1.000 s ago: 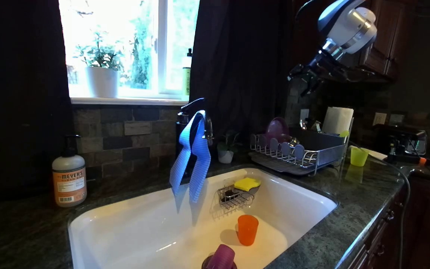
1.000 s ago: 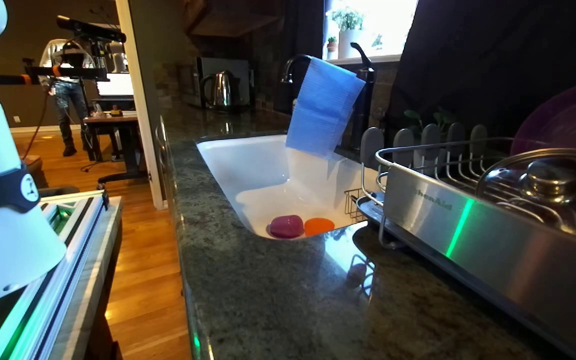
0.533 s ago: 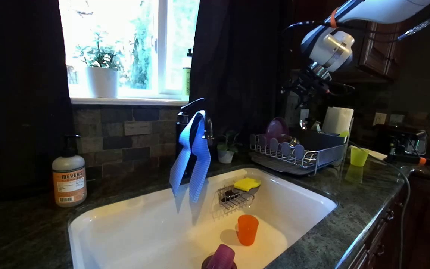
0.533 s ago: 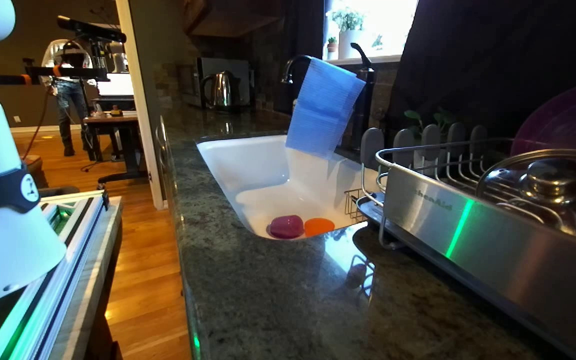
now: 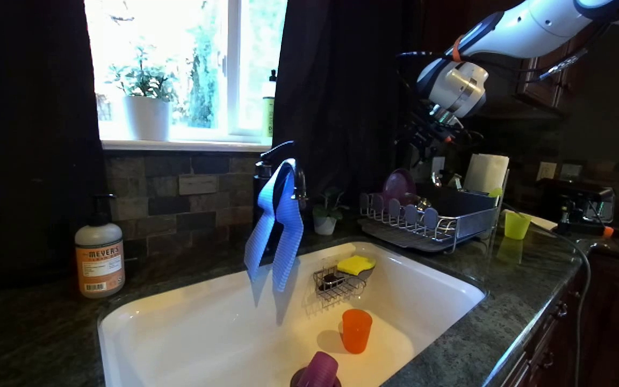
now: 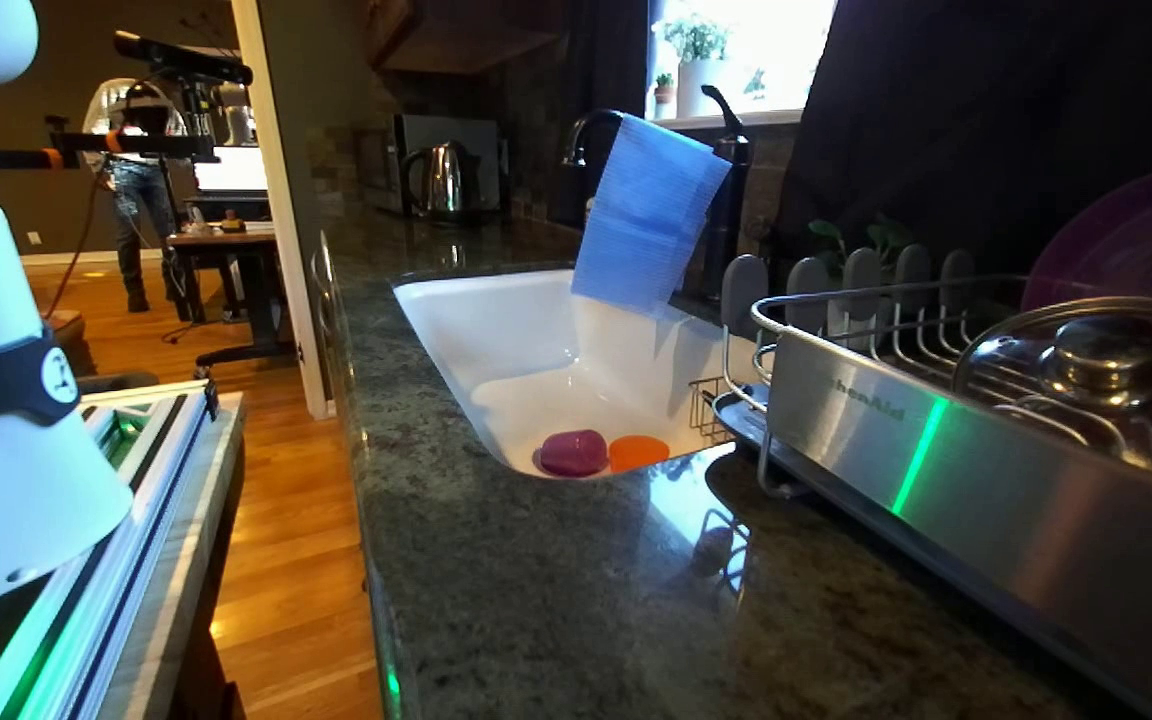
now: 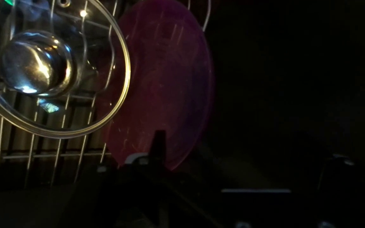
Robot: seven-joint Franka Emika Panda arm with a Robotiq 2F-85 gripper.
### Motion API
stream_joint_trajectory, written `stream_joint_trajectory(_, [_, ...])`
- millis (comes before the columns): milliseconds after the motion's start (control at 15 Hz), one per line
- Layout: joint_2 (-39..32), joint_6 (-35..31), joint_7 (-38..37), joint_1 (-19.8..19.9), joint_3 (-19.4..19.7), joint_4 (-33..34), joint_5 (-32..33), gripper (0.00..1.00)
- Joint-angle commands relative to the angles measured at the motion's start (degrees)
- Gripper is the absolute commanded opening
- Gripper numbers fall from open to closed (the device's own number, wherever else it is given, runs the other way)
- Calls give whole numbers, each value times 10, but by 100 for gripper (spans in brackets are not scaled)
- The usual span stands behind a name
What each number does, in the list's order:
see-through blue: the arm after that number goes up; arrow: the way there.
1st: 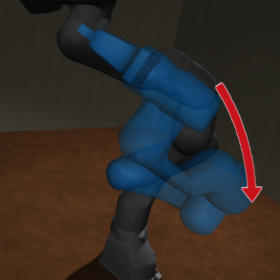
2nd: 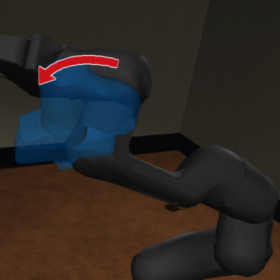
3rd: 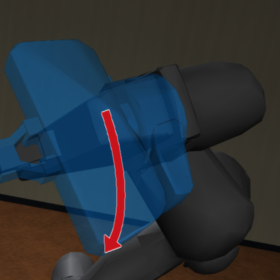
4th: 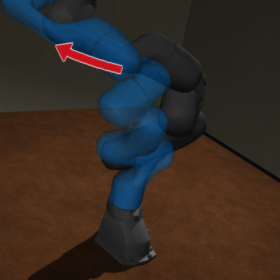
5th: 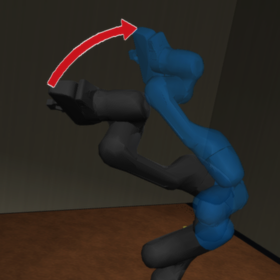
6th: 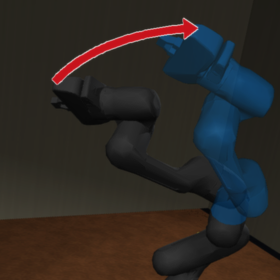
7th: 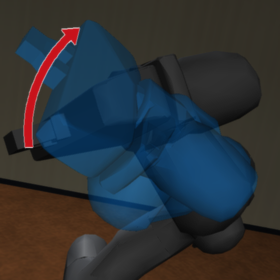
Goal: Move the purple plate to the counter on the left side of the sink
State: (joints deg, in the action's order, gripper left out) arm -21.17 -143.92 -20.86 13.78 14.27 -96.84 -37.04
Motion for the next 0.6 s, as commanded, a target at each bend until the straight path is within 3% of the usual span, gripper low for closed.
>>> stream_joint_trajectory(0, [-32, 19, -41, 18, -15, 40, -1, 100])
stream_joint_trajectory(67, [-38, 19, -46, 19, -18, 46, -1, 97])
stream_joint_trajectory(333, [-60, 23, -60, 25, -24, 69, 3, 62])
stream_joint_trajectory(467, [-69, 24, -65, 27, -25, 79, 5, 49])
stream_joint_trajectory(533, [-72, 24, -67, 28, -26, 82, 5, 36])
